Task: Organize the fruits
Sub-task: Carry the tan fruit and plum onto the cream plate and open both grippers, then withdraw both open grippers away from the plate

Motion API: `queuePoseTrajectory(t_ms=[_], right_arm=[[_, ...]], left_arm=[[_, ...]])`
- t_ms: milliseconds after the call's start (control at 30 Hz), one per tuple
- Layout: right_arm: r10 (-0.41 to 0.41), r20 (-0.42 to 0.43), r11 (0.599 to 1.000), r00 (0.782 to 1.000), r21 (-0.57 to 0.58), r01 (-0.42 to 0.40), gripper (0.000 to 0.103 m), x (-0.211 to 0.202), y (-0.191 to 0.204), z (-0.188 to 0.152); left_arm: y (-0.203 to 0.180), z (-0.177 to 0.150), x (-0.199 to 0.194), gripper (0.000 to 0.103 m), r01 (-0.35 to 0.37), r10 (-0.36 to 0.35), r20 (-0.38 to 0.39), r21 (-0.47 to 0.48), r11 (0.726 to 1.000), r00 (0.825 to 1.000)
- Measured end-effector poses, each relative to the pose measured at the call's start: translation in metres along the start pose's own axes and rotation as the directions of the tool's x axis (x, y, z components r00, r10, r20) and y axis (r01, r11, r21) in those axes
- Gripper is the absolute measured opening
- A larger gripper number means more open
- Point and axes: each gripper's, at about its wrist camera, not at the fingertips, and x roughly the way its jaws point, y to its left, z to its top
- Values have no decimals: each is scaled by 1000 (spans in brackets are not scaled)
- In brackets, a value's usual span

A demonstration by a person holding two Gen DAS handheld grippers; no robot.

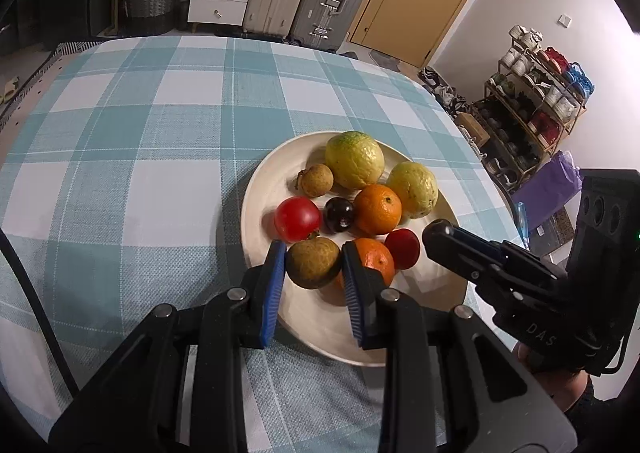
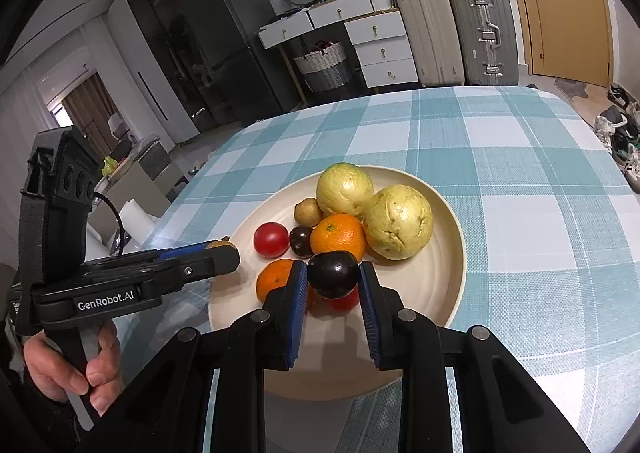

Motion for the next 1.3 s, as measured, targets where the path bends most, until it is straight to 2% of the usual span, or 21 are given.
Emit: queuePoseTrajectory(t_ms=[233,300,433,933,1033,1167,1300], right_arm=[[-50,7,999,999,7,50,27,-2,-3,0],[-38,4,999,999,14,38,29,-2,-5,1],[-38,34,999,999,19,38,53,-10,-5,1],[-43,97,999,994,25,41,54,-35,-5,2],[-65,121,998,990,18,63,61,-44,-3,1],[-67,163,998,984,6,67,71,-58,4,-1],[-63,211,997,975,-23,70,79,-74,16,-5]], left_arm=[[-2,1,7,25,13,-13,-11,13,1000,1000],[-3,2,7,26,27,-27,-3,15,1000,1000],[-3,4,4,28,20,-20,9,8,1000,1000],[-10,3,-22,31,-12,12,54,11,1000,998],[-14,1,-30,33,-29,28,68,15,999,997],[-19,-4,-43,41,-39,38,91,16,999,995],[-27,-12,-59,42,-66,62,124,26,997,990]])
